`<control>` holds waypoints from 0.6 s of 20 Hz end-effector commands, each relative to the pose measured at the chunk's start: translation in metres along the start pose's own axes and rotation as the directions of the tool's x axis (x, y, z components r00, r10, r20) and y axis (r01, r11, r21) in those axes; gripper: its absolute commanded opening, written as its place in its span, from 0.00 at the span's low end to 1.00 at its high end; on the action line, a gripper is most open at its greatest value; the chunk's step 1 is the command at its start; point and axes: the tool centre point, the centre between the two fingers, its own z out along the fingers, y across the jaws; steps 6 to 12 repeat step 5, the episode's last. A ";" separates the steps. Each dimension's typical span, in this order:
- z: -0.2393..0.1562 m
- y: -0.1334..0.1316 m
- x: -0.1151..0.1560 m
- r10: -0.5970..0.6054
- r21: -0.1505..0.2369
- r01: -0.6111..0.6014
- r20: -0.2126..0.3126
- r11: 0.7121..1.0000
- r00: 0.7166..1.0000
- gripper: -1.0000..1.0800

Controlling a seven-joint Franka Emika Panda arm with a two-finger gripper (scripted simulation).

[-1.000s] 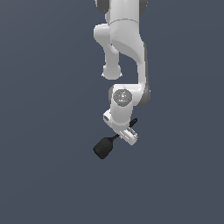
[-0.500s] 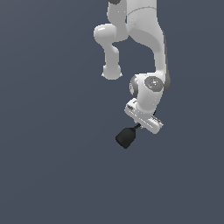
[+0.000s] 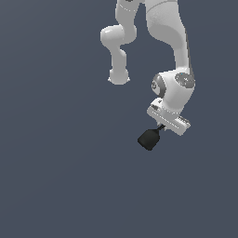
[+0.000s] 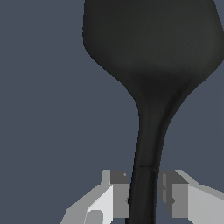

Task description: Pick up the object and move it to a goal position.

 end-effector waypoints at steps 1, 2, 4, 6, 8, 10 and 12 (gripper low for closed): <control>-0.003 -0.005 -0.009 0.002 0.001 -0.002 -0.001 1.000 1.000 0.00; -0.003 -0.006 -0.011 0.002 0.001 -0.002 -0.001 1.000 1.000 0.00; -0.004 -0.007 -0.013 0.002 0.001 -0.002 -0.001 1.000 1.000 0.00; -0.004 -0.007 -0.014 0.002 0.001 -0.002 -0.001 1.000 1.000 0.00; -0.004 -0.007 -0.014 0.002 0.001 -0.002 -0.001 1.000 1.000 0.00; -0.004 -0.007 -0.014 0.002 0.001 -0.002 -0.001 1.000 1.000 0.00; -0.004 -0.007 -0.014 0.002 0.001 -0.002 -0.001 1.000 1.000 0.00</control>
